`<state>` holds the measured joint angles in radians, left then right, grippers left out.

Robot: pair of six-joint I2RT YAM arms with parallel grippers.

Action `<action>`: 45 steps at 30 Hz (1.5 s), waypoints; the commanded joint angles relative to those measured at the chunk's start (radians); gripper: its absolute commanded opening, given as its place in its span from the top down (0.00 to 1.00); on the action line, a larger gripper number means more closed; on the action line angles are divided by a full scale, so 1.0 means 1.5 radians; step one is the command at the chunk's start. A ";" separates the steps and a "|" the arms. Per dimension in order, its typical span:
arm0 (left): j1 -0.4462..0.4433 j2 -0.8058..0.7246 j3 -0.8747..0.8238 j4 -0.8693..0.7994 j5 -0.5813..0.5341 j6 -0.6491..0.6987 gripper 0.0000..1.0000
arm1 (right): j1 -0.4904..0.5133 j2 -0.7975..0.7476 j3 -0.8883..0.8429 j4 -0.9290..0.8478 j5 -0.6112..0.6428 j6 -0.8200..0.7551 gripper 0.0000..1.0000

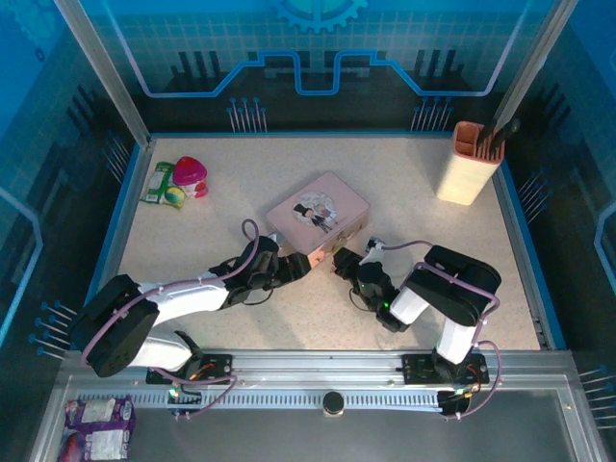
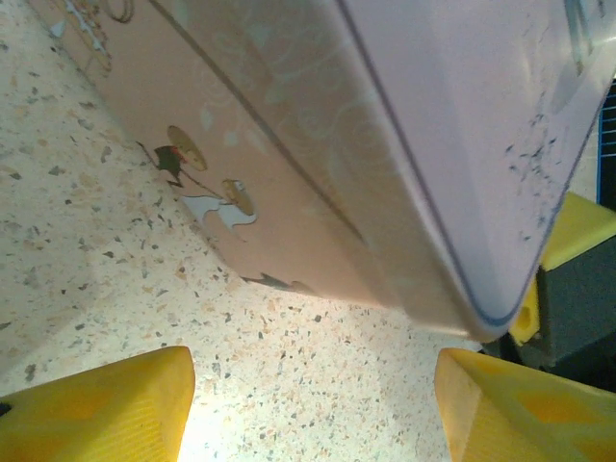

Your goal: Unlock the padlock with the key

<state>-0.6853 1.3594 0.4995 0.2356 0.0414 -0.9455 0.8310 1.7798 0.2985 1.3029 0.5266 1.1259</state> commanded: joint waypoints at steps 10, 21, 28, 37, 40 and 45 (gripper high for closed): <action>0.030 -0.021 0.050 -0.041 -0.070 -0.013 0.24 | -0.029 0.049 0.018 0.080 0.041 0.081 1.00; 0.049 0.075 0.139 -0.142 -0.147 0.007 0.22 | -0.108 0.081 0.027 0.080 -0.074 0.121 1.00; 0.051 0.115 0.154 -0.154 -0.151 0.017 0.24 | -0.136 0.106 0.036 0.079 -0.107 0.120 1.00; 0.053 0.119 0.141 -0.150 -0.153 0.010 0.24 | -0.192 0.081 0.033 0.078 -0.148 0.108 1.00; 0.052 0.113 0.136 -0.145 -0.155 0.011 0.24 | -0.199 0.087 0.039 0.080 -0.160 0.109 1.00; 0.053 0.089 0.124 -0.142 -0.158 0.010 0.24 | -0.212 0.065 0.023 0.071 -0.167 0.097 1.00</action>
<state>-0.6170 1.5024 0.7261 0.0929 -0.1474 -0.9428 0.5369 1.9167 0.3420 1.3911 0.2863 1.2896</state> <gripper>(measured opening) 0.763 0.142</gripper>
